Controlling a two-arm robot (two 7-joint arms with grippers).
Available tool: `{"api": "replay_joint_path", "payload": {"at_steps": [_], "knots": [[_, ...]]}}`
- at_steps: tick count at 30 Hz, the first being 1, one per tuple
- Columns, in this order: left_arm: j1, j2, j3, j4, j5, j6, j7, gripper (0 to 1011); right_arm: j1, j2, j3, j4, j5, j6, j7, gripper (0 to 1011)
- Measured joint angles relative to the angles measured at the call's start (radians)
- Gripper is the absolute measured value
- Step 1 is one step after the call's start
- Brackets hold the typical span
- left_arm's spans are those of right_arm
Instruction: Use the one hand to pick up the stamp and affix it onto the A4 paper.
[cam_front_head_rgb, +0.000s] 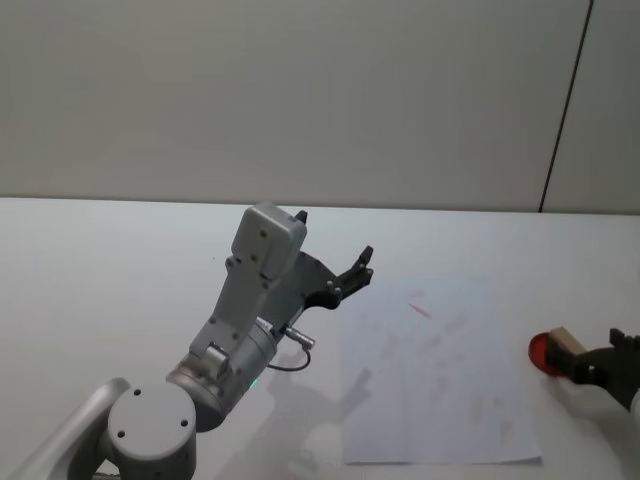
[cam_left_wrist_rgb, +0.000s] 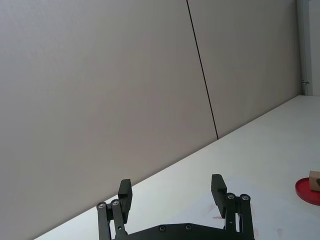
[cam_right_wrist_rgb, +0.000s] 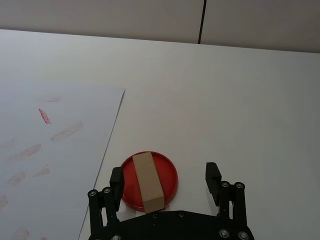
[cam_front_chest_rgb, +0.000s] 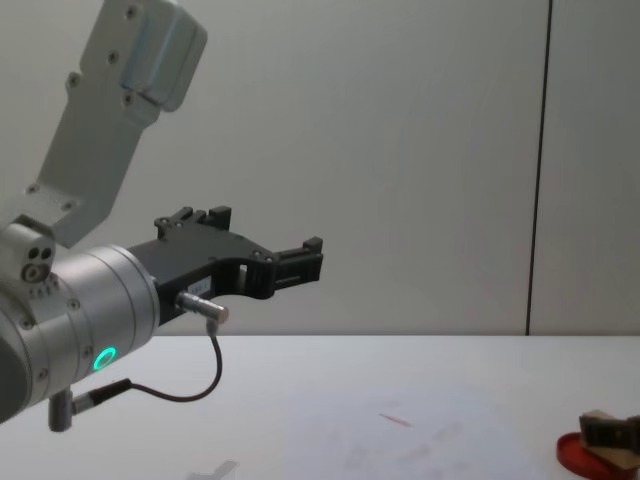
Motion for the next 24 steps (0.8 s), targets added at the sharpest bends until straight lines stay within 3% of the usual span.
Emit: {"api": "replay_joint_path", "payload": {"at_steps": [9, 15, 16, 20, 23, 24], "knots": [[0.000, 0.000, 0.000, 0.000, 0.000, 0.000, 0.000, 1002, 0.008, -0.006, -0.001, 0.012, -0.001, 0.002, 0.003, 976], [0.000, 0.000, 0.000, 0.000, 0.000, 0.000, 0.000, 1002, 0.011, -0.008, -0.002, 0.016, -0.002, 0.003, 0.004, 832], [0.000, 0.000, 0.000, 0.000, 0.000, 0.000, 0.000, 1002, 0.011, -0.008, -0.002, 0.016, -0.002, 0.003, 0.004, 771], [0.000, 0.000, 0.000, 0.000, 0.000, 0.000, 0.000, 1002, 0.012, -0.009, -0.002, 0.018, -0.002, 0.003, 0.004, 704], [0.000, 0.000, 0.000, 0.000, 0.000, 0.000, 0.000, 1002, 0.013, -0.010, -0.002, 0.019, -0.002, 0.004, 0.005, 560], [0.000, 0.000, 0.000, 0.000, 0.000, 0.000, 0.000, 1002, 0.014, -0.010, -0.002, 0.019, -0.002, 0.004, 0.005, 560]]}}
